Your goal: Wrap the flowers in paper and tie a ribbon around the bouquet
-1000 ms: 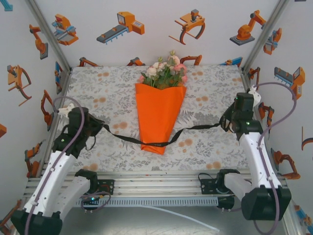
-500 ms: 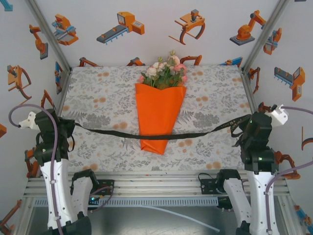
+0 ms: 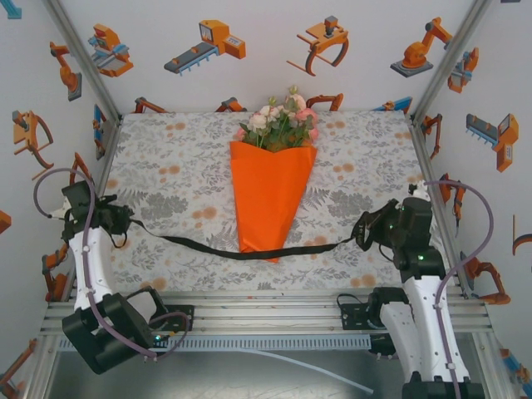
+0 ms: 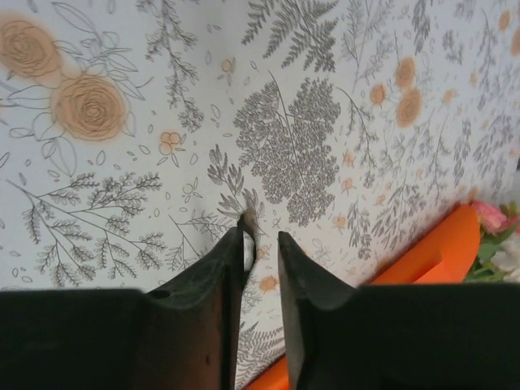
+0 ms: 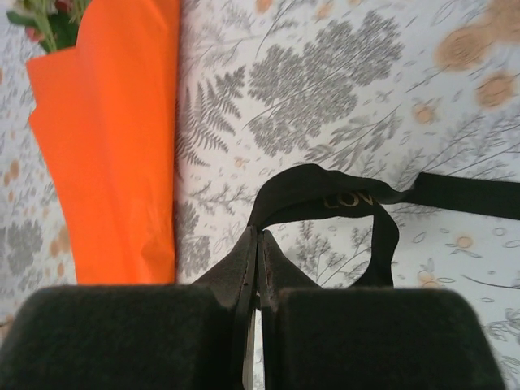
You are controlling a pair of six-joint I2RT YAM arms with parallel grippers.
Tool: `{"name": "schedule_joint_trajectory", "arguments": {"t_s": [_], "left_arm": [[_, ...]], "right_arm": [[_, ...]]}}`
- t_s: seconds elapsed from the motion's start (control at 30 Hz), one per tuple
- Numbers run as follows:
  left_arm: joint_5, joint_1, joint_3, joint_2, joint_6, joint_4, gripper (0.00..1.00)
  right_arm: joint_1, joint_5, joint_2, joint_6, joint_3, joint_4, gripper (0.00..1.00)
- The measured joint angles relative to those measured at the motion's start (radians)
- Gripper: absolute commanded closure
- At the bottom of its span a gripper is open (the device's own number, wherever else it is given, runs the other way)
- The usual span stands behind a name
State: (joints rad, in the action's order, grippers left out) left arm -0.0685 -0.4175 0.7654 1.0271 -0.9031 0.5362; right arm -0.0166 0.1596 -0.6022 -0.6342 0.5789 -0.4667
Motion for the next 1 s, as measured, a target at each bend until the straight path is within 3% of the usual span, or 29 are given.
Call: {"name": "schedule_joint_trajectory", "arguments": {"t_s": [0.13,0.27,0.53,0.73,1.0], "left_arm": [[-0.058,0.063,-0.003,-0.019,0.014,-0.001,0.51],[-0.045,0.192,-0.007,-0.059,-0.009,0.066,0.56],[0.027,0.467,-0.1,-0.138,-0.228,0.257,0.56],[0.08,0.729,-0.149,-0.166,-0.433,0.272,0.48],[0.17,1.011,-0.167,0.056,-0.643,0.15,0.47]], "right_arm": [[0.0,0.055,-0.014,-0.006,-0.021,0.027,0.92],[0.0,0.078,-0.022,-0.007,-0.023,0.052,0.92],[0.0,0.092,-0.052,-0.021,-0.023,0.087,0.92],[0.0,0.103,-0.056,-0.032,-0.04,0.102,0.92],[0.0,0.113,-0.07,-0.048,-0.048,0.106,0.92]]}}
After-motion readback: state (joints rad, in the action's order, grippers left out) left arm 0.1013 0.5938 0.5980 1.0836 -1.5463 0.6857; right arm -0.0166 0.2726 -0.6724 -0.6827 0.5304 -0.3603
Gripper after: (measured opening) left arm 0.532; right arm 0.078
